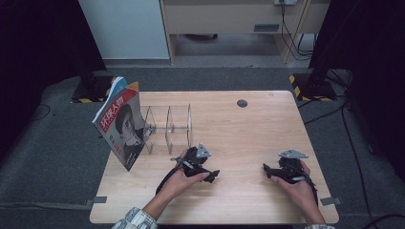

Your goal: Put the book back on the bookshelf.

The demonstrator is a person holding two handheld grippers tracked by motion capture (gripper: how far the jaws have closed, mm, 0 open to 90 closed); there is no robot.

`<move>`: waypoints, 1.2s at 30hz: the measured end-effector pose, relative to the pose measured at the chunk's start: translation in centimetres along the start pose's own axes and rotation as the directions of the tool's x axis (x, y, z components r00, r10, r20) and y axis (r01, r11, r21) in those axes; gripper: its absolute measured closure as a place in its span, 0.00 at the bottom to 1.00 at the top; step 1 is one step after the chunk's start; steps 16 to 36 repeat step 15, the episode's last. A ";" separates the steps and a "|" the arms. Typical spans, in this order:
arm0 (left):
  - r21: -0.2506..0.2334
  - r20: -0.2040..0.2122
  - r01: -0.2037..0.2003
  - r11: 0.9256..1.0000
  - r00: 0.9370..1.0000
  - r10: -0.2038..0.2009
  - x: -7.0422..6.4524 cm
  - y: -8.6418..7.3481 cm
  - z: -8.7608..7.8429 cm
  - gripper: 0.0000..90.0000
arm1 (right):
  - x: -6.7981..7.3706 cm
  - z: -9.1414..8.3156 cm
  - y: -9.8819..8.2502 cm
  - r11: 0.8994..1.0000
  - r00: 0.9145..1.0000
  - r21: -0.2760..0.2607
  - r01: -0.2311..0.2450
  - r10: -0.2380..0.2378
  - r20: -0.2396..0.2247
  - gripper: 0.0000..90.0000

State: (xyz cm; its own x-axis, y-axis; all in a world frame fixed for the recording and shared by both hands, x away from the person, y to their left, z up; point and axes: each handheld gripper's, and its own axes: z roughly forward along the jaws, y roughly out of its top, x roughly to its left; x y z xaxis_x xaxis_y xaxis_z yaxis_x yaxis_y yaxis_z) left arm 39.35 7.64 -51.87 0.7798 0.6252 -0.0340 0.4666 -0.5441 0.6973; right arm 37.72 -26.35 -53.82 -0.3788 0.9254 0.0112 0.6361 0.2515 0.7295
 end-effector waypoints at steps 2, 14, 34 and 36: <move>0.007 -0.011 -0.002 1.000 1.000 0.002 0.0 0.0 0.4 0.06 | 0.0 0.0 0.0 1.000 1.000 0.001 0.002 -0.002 -0.002 0.16; 0.001 -0.040 -0.005 1.000 0.999 0.005 0.4 -1.0 1.6 0.01 | 0.0 0.0 0.0 1.000 1.000 0.002 0.007 -0.007 -0.003 0.16; 0.001 -0.040 -0.005 1.000 0.999 0.005 0.3 -1.0 1.6 0.01 | 0.0 0.0 0.0 1.000 1.000 0.002 0.007 -0.007 -0.003 0.16; 0.001 -0.040 -0.005 1.000 0.999 0.005 0.3 -1.0 1.6 0.01 | 0.0 0.0 0.0 1.000 1.000 0.002 0.007 -0.007 -0.003 0.16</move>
